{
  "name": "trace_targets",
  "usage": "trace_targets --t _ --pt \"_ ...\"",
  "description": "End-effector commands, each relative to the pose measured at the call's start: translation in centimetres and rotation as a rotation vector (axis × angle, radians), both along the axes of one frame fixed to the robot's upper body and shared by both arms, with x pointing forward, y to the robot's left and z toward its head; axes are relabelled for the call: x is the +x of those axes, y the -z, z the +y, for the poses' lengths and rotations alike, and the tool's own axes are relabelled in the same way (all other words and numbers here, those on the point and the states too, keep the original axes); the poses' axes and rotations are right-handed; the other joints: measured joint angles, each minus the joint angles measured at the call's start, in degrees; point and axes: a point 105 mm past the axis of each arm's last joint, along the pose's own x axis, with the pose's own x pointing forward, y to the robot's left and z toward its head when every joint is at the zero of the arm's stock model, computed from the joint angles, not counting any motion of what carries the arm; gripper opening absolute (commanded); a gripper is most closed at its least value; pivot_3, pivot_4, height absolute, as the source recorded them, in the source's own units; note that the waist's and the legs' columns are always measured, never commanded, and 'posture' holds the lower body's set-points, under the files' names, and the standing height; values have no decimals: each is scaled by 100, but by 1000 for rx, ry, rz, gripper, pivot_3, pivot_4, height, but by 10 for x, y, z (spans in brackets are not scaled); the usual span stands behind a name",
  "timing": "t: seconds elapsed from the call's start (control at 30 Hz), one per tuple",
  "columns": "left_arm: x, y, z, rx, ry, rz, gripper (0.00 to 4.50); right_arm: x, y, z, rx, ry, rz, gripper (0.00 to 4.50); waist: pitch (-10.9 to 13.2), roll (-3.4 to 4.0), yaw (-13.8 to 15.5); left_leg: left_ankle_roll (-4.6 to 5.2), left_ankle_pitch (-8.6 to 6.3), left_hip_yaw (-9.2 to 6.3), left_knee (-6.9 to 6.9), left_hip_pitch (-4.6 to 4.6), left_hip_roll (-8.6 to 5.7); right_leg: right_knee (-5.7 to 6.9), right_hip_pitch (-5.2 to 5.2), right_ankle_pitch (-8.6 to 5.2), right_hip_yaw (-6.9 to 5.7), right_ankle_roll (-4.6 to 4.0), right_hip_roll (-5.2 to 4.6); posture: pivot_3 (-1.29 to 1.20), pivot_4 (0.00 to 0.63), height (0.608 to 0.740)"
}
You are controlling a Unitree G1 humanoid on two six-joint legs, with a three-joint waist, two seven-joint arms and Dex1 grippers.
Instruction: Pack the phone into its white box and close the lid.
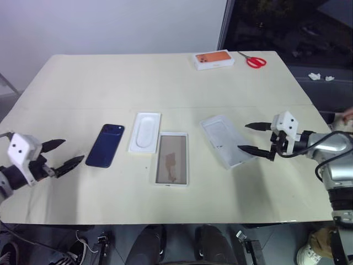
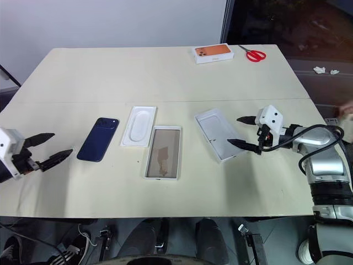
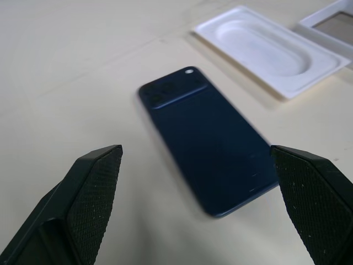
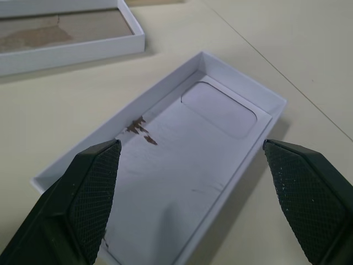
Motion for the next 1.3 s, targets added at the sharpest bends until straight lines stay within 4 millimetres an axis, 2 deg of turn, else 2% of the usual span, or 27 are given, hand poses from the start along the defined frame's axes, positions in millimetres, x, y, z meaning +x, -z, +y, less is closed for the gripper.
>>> trace_targets --t 0.03,0.17,0.83,0.97,1.13,1.23,1.3 --pt "-2 -12 14 37 -30 -42 4499 1 -12 -7 -15 12 -46 4310 0 0 0 0 0 0 0 0 0 0 0 0 0 0 0 0 150 740" --pt "-1 -10 10 17 -15 3 4499 1 -10 -3 -26 -5 -47 4310 0 0 -2 0 0 1 0 0 0 0 1 0 1 0 -1 0 150 740" --pt "12 -19 2 -17 -10 -47 4499 0 -12 1 -31 -15 -53 4310 1 2 -42 0 0 1 -1 0 0 1 0 0 1 1 -1 0 150 740" --pt "13 -23 5 -22 -17 -48 4499 -1 -14 3 -32 -22 -59 4310 1 2 -70 0 0 0 -1 0 0 2 1 1 0 1 -1 0 150 740" --pt "9 -16 16 -38 -59 -24 4499 0 -10 -9 -44 10 -45 4310 1 2 -107 0 0 1 -2 0 0 1 0 1 1 1 -1 0 150 740" --pt "15 -10 9 -81 -77 22 4499 3 -11 -12 -50 24 -56 4310 1 2 -101 0 0 1 -2 0 0 2 -1 1 1 1 -1 0 150 740" --pt "21 -19 -4 -133 -47 -7 4499 9 -15 -15 -46 47 -72 4310 2 3 -95 0 0 1 -2 0 0 2 0 1 1 1 -1 0 150 740"
